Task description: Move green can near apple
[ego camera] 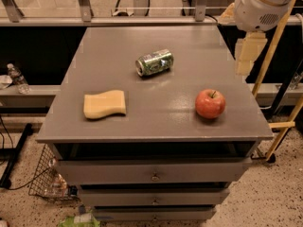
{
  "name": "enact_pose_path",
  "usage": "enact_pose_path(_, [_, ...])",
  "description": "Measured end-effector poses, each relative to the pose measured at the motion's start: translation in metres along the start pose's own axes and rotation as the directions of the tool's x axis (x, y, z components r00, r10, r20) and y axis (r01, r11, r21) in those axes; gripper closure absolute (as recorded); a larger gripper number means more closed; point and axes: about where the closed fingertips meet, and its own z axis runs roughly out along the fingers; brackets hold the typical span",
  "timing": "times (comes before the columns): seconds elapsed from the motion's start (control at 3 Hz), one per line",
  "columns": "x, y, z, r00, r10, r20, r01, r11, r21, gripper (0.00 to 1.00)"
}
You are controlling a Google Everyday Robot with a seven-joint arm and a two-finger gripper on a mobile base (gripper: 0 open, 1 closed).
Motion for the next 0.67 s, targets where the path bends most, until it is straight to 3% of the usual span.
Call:
enact_pose_path(0.33, [0.0, 0.0, 0.0, 1.0, 0.0, 0.0, 0.0, 1.0, 0.001, 0.0])
enact_pose_path(0.67, [-0.009, -0.017, 0.01, 0.997, -0.032, 0.065, 0.03, 0.9988, 0.04, 0.0])
